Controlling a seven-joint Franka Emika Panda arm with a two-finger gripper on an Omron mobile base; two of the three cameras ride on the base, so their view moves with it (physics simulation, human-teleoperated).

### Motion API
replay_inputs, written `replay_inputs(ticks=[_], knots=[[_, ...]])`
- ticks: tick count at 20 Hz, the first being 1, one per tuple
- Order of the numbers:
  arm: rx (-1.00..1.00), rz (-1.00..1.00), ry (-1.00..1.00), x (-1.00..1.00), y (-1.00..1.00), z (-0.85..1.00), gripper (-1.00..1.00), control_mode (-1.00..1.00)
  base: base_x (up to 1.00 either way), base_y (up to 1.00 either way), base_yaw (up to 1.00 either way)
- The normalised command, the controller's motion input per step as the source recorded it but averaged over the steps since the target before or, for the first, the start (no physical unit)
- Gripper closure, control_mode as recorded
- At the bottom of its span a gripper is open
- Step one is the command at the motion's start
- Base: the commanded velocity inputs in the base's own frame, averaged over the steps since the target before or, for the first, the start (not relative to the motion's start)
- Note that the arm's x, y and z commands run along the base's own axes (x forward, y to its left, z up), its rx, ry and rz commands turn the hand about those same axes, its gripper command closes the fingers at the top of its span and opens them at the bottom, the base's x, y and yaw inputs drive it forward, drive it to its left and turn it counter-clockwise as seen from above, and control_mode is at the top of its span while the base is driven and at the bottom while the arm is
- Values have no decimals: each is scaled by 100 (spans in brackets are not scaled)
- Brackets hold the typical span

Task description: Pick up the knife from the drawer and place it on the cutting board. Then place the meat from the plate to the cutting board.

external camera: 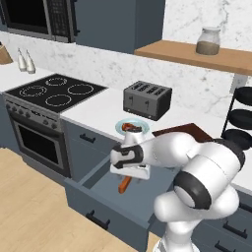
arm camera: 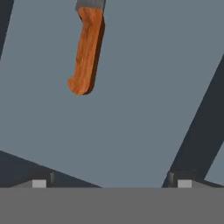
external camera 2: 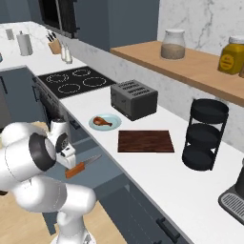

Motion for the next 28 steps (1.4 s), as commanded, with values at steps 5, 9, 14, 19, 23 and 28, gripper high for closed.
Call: replay_inputs(ticks=[5,9,14,19,23,28], knots=[[-6,-1,2,16,-10,-34,-100,-100,0,0,0],[-1,-1,0,32,-8,-19,-100,-100,0,0,0],[0,-2,0,36,-4,-22,-100,-100,0,0,0],[-4,-1,1,29,0,-36,-100,-100,0,0,0],[-4,-1,0,32,0,-29,-100,-100,0,0,0],[-3,0,0,30,8,-21,-100,-100,0,0,0]])
